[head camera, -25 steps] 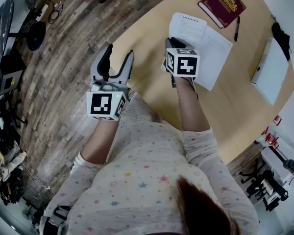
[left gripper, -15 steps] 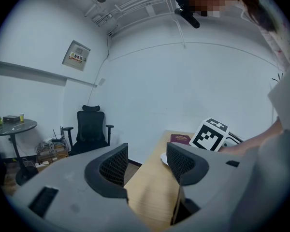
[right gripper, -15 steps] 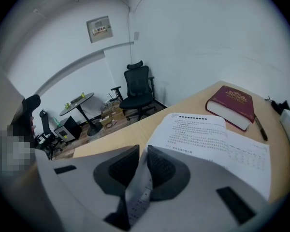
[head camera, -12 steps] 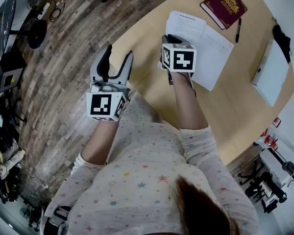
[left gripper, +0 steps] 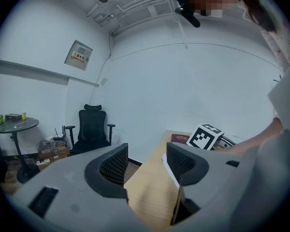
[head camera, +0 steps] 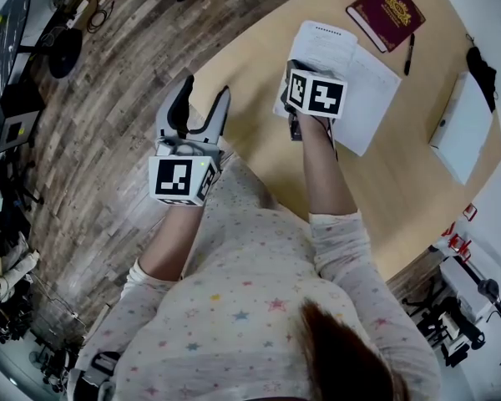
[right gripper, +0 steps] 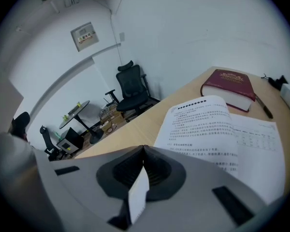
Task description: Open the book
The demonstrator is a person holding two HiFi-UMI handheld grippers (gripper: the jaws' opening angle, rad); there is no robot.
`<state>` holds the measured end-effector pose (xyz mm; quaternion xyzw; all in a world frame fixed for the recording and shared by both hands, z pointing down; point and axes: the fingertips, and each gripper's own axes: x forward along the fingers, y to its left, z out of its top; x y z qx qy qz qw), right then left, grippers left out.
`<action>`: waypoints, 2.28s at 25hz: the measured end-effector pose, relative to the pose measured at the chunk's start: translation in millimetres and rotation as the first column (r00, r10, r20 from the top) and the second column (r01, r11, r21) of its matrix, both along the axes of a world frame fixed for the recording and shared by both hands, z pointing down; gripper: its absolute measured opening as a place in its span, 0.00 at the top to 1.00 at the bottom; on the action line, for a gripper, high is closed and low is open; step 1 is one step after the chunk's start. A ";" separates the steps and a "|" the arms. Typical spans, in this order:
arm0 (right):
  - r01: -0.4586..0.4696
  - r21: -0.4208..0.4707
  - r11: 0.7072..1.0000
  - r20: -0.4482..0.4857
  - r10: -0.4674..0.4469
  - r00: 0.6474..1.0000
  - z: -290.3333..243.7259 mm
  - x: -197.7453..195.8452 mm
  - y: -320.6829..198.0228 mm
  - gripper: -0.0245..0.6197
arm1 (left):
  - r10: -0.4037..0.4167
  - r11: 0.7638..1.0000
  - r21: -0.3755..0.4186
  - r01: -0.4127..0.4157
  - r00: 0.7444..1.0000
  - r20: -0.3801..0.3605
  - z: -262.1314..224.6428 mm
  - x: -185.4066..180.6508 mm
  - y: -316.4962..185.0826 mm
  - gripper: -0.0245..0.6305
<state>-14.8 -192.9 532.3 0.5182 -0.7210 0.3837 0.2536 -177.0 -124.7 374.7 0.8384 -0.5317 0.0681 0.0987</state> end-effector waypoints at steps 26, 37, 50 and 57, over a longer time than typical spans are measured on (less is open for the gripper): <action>-0.082 0.057 0.995 0.018 0.081 0.997 -22.2 87.0 30.7 0.86 | 0.049 0.999 0.019 -0.049 0.999 0.011 -7.9 16.4 -14.5 0.59; 0.001 0.046 0.999 -0.040 0.001 0.999 -8.3 72.3 23.8 0.85 | 0.049 0.999 0.022 -0.049 0.999 0.014 -10.6 18.6 -16.5 0.59; 0.108 0.031 0.994 -0.138 -0.103 0.985 8.4 54.9 22.3 0.85 | 0.080 0.996 0.042 -0.080 0.997 0.006 -21.1 29.1 -19.2 0.59; 0.097 0.065 0.993 -0.076 -0.092 0.993 2.2 53.0 21.4 0.87 | 0.101 0.993 0.060 -0.101 0.995 -0.004 -30.8 37.6 -21.5 0.59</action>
